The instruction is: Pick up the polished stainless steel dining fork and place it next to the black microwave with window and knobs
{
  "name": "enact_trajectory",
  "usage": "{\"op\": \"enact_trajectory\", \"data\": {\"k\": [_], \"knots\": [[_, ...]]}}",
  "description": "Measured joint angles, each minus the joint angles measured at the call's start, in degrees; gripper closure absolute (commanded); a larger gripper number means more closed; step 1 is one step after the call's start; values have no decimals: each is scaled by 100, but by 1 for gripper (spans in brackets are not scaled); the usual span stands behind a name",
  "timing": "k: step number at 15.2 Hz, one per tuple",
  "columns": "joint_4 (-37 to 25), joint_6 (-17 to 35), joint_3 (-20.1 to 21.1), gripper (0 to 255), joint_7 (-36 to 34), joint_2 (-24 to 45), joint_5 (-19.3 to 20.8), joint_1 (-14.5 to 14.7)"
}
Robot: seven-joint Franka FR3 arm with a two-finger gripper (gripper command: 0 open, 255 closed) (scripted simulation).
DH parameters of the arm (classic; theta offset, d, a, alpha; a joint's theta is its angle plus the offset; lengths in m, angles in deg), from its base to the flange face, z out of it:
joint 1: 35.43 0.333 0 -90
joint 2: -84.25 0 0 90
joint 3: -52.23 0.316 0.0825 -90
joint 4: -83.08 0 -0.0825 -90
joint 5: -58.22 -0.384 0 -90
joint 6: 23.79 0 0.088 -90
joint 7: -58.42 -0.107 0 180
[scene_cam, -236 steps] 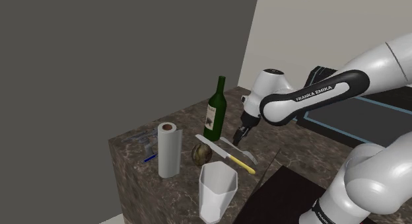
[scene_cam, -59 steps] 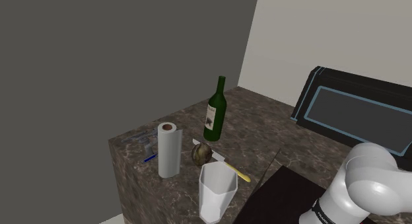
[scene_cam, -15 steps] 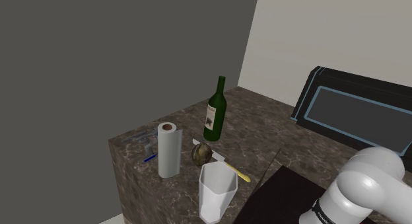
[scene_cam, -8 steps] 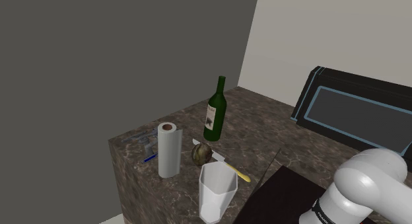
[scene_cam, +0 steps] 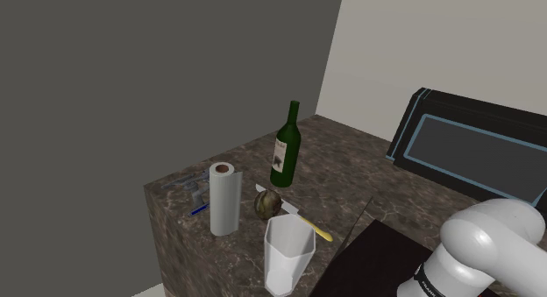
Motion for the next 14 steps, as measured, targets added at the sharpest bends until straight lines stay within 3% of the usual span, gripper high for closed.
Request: {"op": "enact_trajectory", "data": {"k": [9, 14], "knots": [[297, 544, -709, 255, 177, -2, 314, -376], [338, 621, -806, 255, 203, -3, 361, -434]]}}
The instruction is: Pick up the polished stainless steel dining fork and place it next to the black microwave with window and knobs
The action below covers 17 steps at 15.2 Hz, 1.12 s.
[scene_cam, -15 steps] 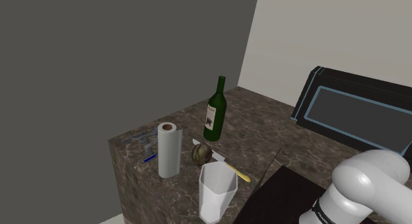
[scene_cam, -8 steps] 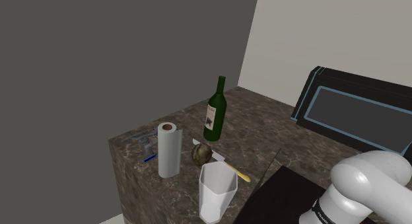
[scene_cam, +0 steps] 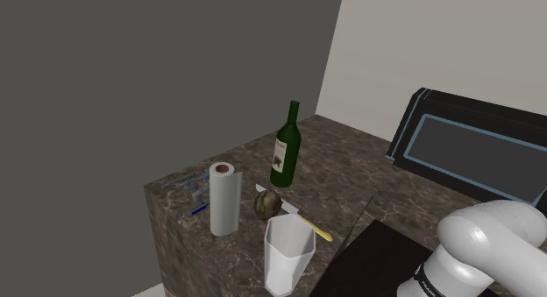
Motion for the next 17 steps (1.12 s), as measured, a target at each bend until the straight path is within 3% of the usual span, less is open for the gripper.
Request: {"op": "enact_trajectory", "data": {"k": [2, 3, 9, 14, 17], "knots": [[0, 2, -1, 255, 1, 0, 0, 0], [0, 2, -1, 0, 0, 0, 0, 0], [1, 3, -3, 0, -1, 1, 1, -1], [-340, -254, 487, 0, -7, 291, -429, 219], [-379, -277, 537, 0, -18, 326, -478, 254]]}}
